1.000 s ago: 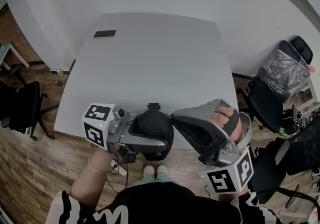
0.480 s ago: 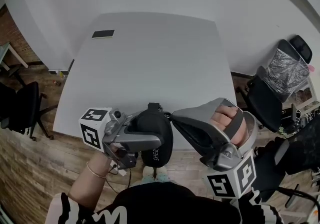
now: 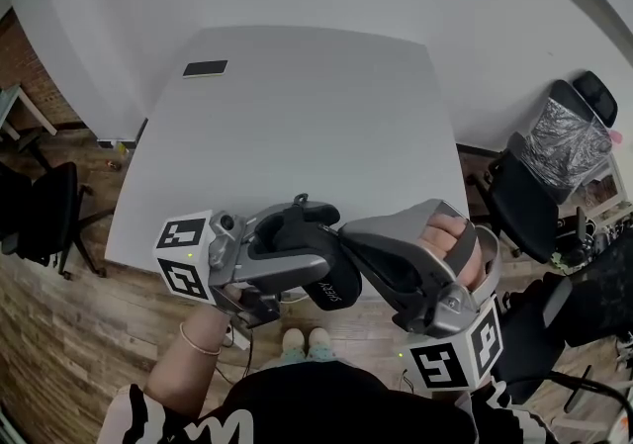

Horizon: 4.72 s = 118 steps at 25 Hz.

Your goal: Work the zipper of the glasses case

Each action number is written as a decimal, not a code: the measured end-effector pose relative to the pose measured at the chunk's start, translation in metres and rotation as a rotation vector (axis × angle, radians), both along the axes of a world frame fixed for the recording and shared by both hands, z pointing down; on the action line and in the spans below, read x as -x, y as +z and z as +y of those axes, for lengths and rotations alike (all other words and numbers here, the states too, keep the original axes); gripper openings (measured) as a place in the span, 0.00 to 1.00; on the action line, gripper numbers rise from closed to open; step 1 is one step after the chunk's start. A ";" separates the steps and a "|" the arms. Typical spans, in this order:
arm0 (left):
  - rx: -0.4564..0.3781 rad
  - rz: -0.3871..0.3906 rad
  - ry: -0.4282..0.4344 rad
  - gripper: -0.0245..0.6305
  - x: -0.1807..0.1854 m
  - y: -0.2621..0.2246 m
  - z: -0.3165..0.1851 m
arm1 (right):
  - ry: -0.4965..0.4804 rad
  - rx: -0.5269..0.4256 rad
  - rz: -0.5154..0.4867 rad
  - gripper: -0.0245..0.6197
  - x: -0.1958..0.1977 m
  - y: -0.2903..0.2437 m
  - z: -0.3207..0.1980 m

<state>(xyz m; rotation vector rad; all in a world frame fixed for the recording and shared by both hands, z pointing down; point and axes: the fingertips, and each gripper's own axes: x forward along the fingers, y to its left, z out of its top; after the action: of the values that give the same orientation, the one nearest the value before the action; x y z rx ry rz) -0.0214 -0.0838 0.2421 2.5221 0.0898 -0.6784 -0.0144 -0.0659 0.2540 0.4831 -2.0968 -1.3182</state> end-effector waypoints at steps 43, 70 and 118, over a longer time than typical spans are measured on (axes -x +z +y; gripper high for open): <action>-0.506 -0.790 0.166 0.43 -0.021 0.004 0.048 | -0.004 -0.186 0.049 0.05 0.009 -0.003 0.021; -0.888 -1.084 -0.081 0.44 -0.028 -0.012 0.035 | -0.037 -0.078 -0.033 0.18 0.002 -0.010 0.019; -0.871 -1.002 0.035 0.46 -0.023 0.010 0.058 | -0.178 -0.106 -0.074 0.05 0.023 -0.024 0.043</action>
<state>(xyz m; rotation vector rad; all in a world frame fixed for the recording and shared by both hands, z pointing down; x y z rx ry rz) 0.0013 -0.0253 0.2521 3.3296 0.0739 0.8839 -0.0371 -0.0229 0.2304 0.4016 -2.1803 -1.5404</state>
